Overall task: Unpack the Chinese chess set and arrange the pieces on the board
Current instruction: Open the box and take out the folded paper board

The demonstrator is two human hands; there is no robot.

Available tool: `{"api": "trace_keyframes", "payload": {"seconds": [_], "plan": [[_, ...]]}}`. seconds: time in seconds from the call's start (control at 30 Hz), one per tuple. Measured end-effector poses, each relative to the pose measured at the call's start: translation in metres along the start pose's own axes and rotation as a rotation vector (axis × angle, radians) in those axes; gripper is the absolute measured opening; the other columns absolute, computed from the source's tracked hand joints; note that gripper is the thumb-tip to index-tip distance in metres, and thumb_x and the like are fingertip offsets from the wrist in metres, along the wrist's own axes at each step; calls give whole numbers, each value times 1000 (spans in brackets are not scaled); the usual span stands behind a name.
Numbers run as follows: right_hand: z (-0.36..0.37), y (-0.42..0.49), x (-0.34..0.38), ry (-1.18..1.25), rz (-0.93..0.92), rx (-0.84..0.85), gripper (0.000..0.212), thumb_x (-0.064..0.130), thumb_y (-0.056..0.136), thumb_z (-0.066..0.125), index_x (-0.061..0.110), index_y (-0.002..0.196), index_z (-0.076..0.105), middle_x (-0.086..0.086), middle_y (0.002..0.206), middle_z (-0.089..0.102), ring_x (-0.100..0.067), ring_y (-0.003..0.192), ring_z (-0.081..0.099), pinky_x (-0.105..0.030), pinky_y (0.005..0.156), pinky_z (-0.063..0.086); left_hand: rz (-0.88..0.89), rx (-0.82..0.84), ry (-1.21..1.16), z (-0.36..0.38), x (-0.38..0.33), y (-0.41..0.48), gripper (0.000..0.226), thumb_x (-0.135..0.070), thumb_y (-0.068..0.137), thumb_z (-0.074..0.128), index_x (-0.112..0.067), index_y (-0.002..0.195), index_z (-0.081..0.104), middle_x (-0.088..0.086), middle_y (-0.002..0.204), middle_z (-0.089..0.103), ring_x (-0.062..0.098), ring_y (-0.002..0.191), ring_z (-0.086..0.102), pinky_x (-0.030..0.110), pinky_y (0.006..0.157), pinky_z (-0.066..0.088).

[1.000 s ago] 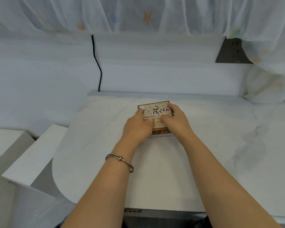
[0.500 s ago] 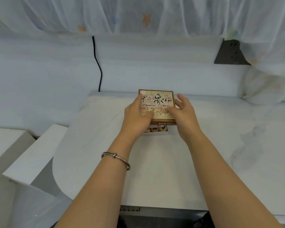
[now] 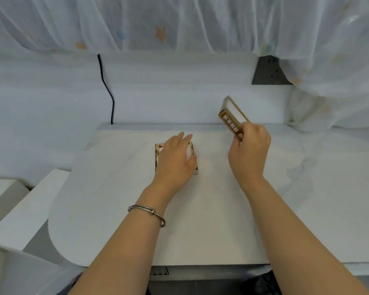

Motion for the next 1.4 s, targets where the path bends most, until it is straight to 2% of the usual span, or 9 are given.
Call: {"api": "trace_keyframes", "payload": {"seconds": [0.1,0.2,0.3,0.5,0.7,0.93,1.1,1.3,1.4], "plan": [[43,-20,-34,-474,-60,422,31,-5,76,48,5,104,58,-14,116,57,-35,126,37,-52,113,13,65,58,197,17,-6,-2,51,-25,95,45,-21,144,31,0,155,22,20,145,10,35,115,13],[56,-37,-57,-627,9,650,42,3,84,43,12,125,49,-12,150,27,-33,144,8,-59,113,-2,81,99,272,29,-7,-2,50,-25,96,43,-23,144,31,-2,156,21,20,146,7,38,117,14],[54,-36,-44,-597,-53,593,49,4,83,45,8,132,40,-16,156,8,-34,145,0,-56,114,0,93,113,329,35,-6,-2,50,-25,95,43,-23,143,33,-2,156,21,21,146,7,40,117,15],[73,-53,-31,-487,-68,681,42,11,85,43,9,127,42,-12,131,41,-30,120,39,-38,101,34,42,77,398,26,9,3,48,-25,91,45,-22,139,38,-5,151,29,22,142,15,42,112,21],[83,-36,-59,-496,-30,704,41,31,94,38,9,128,43,-13,138,38,-30,132,29,-48,110,25,-36,99,401,18,20,-3,49,-32,95,43,-23,142,32,-5,154,21,23,144,9,46,113,14],[81,-25,-21,-335,-45,561,54,23,93,45,8,143,30,-15,155,18,-32,143,11,-44,117,10,-226,50,281,-10,47,-4,48,-32,96,40,-21,142,34,0,148,35,24,140,21,51,114,18],[97,-42,31,-77,-56,573,42,22,96,43,7,135,45,-14,149,31,-28,140,21,-35,115,17,-331,-4,293,-29,70,-4,35,-28,92,42,-17,125,52,5,126,53,28,122,40,45,100,38],[117,-55,32,-133,34,646,39,28,96,38,4,122,54,-14,138,44,-30,131,32,-40,106,30,-365,64,326,-23,85,-4,27,-31,90,45,-17,104,62,4,113,56,28,118,41,43,95,41],[121,-59,36,-133,22,651,39,30,94,44,4,123,51,-12,132,47,-30,126,35,-40,103,34,-333,57,321,-23,85,-3,30,-32,90,48,-19,112,62,4,127,52,28,130,33,43,102,36]]}}
Point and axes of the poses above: each hand's wrist, its own y-axis towards the middle knuckle, its own z-axis out of the palm, x = y × z, the point moved 9 cm from there along y, towards the middle knuckle
